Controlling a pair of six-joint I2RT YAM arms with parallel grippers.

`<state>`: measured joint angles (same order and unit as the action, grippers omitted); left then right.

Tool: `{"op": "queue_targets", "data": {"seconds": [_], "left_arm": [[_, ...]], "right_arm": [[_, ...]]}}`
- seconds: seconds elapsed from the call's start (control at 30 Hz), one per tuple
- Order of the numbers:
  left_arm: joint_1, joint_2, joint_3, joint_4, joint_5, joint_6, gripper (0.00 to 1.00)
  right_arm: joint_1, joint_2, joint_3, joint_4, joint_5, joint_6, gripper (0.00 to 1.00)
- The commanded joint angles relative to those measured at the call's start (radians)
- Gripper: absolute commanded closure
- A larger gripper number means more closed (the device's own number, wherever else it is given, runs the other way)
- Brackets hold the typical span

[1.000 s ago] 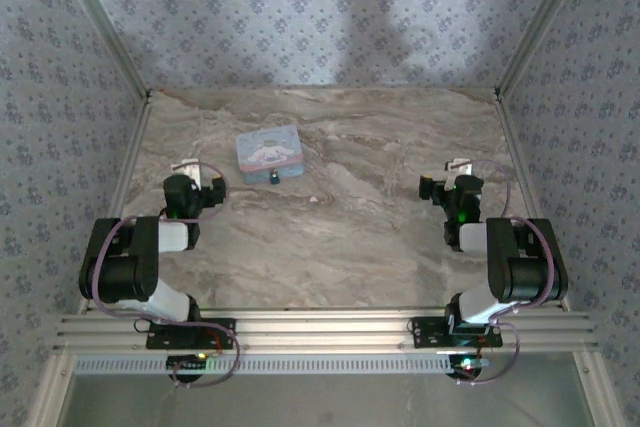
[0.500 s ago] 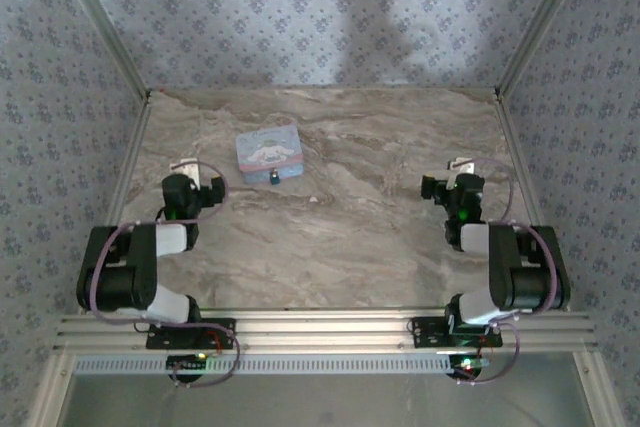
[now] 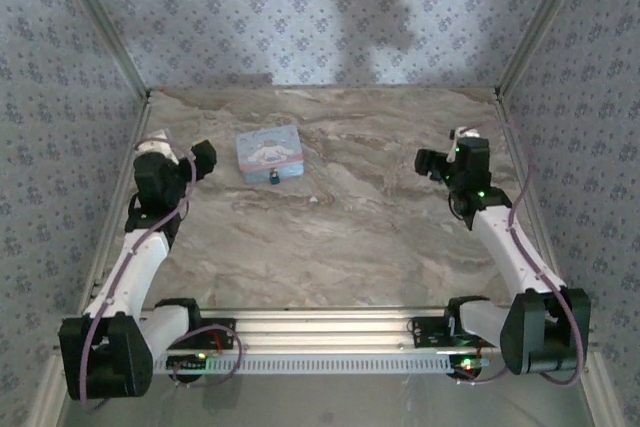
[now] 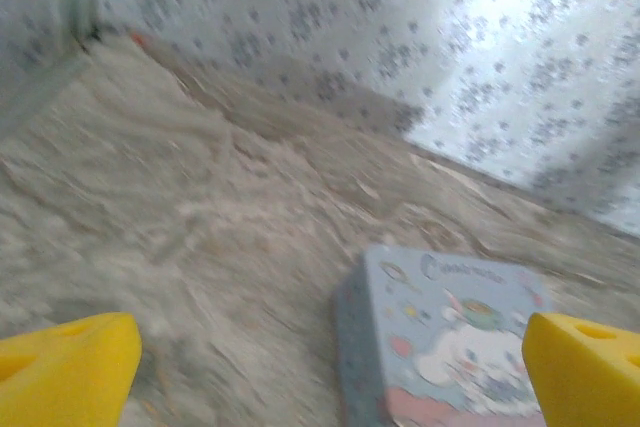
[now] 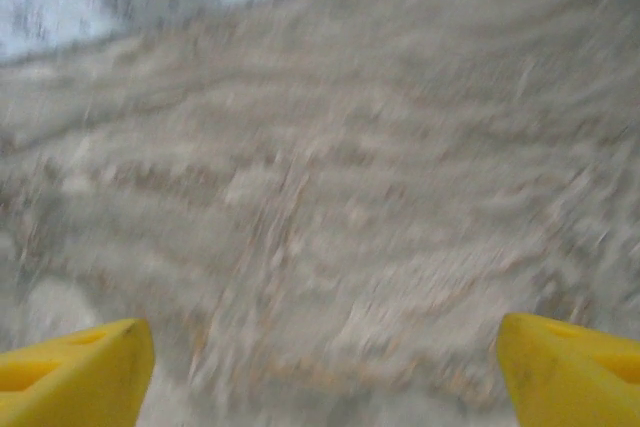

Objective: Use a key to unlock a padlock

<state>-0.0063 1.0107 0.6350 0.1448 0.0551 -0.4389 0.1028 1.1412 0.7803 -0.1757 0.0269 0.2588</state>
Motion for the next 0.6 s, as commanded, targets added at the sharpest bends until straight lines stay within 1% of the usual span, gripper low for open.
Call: {"op": "queue_targets", "data": {"seconds": [0.0, 0.1, 0.2, 0.27, 0.33, 0.43, 0.57], "left_arm": [[-0.062, -0.012, 0.027, -0.136, 0.132, -0.15, 0.02], [-0.145, -0.011, 0.018, -0.129, 0.153, -0.174, 0.02], [-0.22, -0.009, 0.003, -0.115, 0.142, -0.179, 0.02], [-0.255, -0.003, -0.004, -0.104, 0.137, -0.177, 0.02], [-0.272, 0.006, -0.005, -0.102, 0.131, -0.169, 0.02], [-0.274, 0.012, -0.005, -0.094, 0.129, -0.174, 0.02], [-0.276, 0.01, 0.0, -0.101, 0.121, -0.166, 0.02]], "right_arm": [[0.064, 0.006, -0.004, -0.27, -0.066, 0.1, 0.15], [0.111, 0.039, -0.022, -0.309, -0.076, 0.099, 0.2], [0.143, 0.1, -0.021, -0.357, -0.082, 0.086, 0.27], [0.162, 0.137, -0.018, -0.369, -0.102, 0.079, 0.3], [0.185, 0.174, -0.01, -0.376, -0.122, 0.077, 0.32], [0.211, 0.226, 0.007, -0.388, -0.133, 0.066, 0.35], [0.22, 0.289, 0.039, -0.406, -0.143, 0.057, 0.41]]}}
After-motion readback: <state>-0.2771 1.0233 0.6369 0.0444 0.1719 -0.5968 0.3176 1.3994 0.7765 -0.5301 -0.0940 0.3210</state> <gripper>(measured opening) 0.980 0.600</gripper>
